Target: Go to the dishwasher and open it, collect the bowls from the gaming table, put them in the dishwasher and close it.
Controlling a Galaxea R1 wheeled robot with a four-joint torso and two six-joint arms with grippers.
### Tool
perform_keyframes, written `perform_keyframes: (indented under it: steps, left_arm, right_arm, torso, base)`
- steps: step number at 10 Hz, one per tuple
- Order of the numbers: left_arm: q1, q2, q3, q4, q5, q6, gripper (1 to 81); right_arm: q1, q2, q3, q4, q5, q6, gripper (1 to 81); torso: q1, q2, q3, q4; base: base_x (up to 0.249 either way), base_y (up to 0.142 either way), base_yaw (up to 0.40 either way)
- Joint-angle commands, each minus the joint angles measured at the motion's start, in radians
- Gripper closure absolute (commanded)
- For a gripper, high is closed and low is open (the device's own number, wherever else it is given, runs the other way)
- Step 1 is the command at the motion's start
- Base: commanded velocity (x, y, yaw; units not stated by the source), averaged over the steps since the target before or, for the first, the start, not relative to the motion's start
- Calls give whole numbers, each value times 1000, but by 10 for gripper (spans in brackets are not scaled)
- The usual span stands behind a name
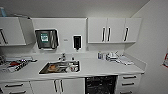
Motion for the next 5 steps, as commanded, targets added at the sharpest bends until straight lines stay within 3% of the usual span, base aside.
perform_keyframes:
  steps: [1,5]
  left_arm:
    - [-63,5,-3,-2,47,7,10]
    - [-68,3,-3,-3,46,5,10]
  right_arm:
    - [58,0,-6,-9,-50,-4,10]
    - [66,22,-6,-9,-50,-5,10]
  torso:
    - [0,0,0,0]
    - [0,0,0,0]
  base:
    - [0,0,0]
    - [0,0,0]
